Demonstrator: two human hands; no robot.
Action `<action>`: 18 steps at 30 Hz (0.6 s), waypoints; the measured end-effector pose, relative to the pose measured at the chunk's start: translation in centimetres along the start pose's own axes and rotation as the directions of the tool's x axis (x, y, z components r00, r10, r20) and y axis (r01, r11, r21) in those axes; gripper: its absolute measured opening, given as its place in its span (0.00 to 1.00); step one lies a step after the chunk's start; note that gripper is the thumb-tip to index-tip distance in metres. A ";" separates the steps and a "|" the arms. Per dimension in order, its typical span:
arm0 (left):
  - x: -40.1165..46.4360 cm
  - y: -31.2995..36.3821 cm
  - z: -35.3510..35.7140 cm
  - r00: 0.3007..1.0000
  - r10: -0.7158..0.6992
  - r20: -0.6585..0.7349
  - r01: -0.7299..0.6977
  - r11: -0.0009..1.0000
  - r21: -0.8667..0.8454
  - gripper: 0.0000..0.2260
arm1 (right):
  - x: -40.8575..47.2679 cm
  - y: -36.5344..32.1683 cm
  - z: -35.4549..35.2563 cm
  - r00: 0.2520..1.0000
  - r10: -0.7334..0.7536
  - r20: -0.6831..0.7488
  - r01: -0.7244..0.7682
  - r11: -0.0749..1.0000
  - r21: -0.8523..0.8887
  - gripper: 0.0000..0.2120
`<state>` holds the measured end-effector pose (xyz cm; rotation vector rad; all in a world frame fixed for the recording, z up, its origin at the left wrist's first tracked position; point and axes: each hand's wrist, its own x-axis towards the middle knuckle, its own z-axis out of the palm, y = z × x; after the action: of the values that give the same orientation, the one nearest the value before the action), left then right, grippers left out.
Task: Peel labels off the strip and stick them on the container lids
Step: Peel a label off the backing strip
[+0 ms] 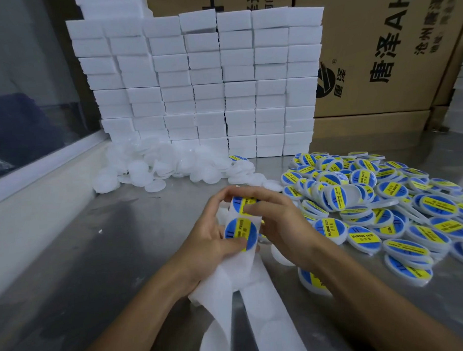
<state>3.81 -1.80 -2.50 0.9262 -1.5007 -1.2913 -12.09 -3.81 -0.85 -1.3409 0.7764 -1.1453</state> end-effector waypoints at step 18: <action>1.2 -1.5 -1.7 0.915 -0.162 -0.369 0.182 0.983 0.020 0.10 | 1.1 0.2 -4.8 0.940 -0.051 -0.336 0.032 0.998 -0.062 0.19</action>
<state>5.05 -3.63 -3.72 1.2819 -1.1853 -1.1258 -16.16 -6.46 -1.45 -1.2250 1.0377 -1.4191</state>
